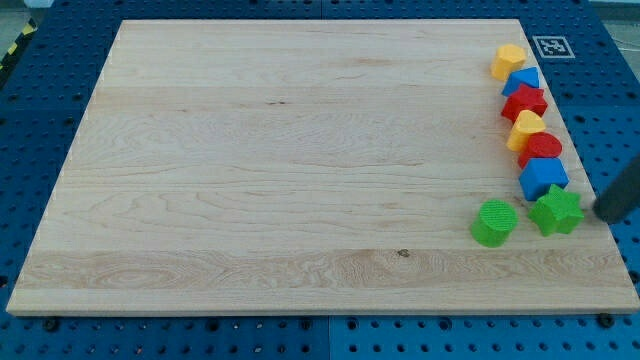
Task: Move the blue cube to the top of the green circle
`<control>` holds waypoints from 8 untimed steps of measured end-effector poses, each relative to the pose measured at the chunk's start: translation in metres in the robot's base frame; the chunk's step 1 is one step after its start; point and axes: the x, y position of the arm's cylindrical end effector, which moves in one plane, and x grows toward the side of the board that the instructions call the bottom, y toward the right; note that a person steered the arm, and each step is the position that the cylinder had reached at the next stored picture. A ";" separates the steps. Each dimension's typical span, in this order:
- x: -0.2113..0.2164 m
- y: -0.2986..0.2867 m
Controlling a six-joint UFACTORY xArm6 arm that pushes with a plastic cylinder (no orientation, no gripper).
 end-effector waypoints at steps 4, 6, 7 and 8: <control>0.010 -0.034; 0.003 0.025; -0.017 0.034; -0.040 0.009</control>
